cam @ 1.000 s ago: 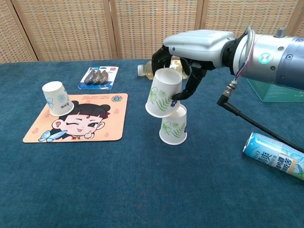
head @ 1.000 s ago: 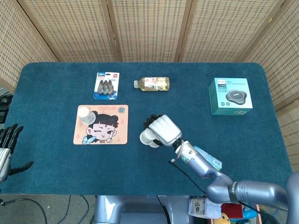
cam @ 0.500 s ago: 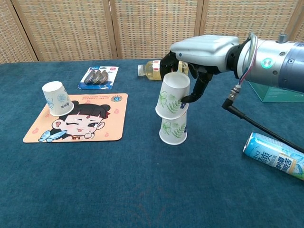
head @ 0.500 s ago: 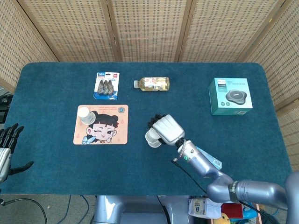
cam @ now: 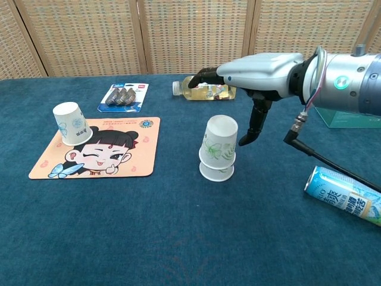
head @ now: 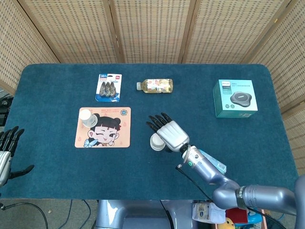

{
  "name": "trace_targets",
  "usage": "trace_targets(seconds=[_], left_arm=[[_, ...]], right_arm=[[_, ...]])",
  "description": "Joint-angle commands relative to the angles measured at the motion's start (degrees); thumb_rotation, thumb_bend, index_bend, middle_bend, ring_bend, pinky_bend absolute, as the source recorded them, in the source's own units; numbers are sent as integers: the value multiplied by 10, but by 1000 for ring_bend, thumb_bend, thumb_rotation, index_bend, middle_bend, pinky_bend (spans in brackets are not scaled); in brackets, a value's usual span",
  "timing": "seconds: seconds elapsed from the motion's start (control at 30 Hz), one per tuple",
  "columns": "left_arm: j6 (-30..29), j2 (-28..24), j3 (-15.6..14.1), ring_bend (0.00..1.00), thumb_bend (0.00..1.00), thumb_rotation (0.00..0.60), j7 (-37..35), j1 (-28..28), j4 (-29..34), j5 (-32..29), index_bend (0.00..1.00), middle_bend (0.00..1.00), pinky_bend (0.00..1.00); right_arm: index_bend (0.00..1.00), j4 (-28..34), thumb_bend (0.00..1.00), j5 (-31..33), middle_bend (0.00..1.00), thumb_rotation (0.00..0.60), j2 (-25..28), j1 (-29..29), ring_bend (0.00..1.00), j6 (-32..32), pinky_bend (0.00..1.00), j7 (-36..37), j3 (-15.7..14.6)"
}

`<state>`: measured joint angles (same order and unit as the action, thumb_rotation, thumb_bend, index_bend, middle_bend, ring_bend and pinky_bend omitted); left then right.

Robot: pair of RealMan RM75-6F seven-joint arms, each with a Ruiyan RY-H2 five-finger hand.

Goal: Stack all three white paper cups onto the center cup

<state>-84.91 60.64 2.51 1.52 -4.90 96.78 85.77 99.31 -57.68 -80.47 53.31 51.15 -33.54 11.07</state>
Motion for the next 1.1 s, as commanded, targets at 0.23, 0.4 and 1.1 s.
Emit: trace_targets(seconds=[0.23,0.4,1.1], left_arm=[[5,2,5,0,113,600,-7,-5,-3,-7,0,0,0],[31,9,27,0,115,600,-6,-31,-13,-25,0,0,0],[294,135,109,0,117,600,1,-250,-189,-127,0,0,24]], right_arm=[[7,49,2,-53,0,600,53,-49,0,75,0,11,-26],[7,33,0,-176,0,600,93,-131,0,182,0,80,-74],[7,-161,0,-344,0,600,73,-349,0,430,0,307,-162]])
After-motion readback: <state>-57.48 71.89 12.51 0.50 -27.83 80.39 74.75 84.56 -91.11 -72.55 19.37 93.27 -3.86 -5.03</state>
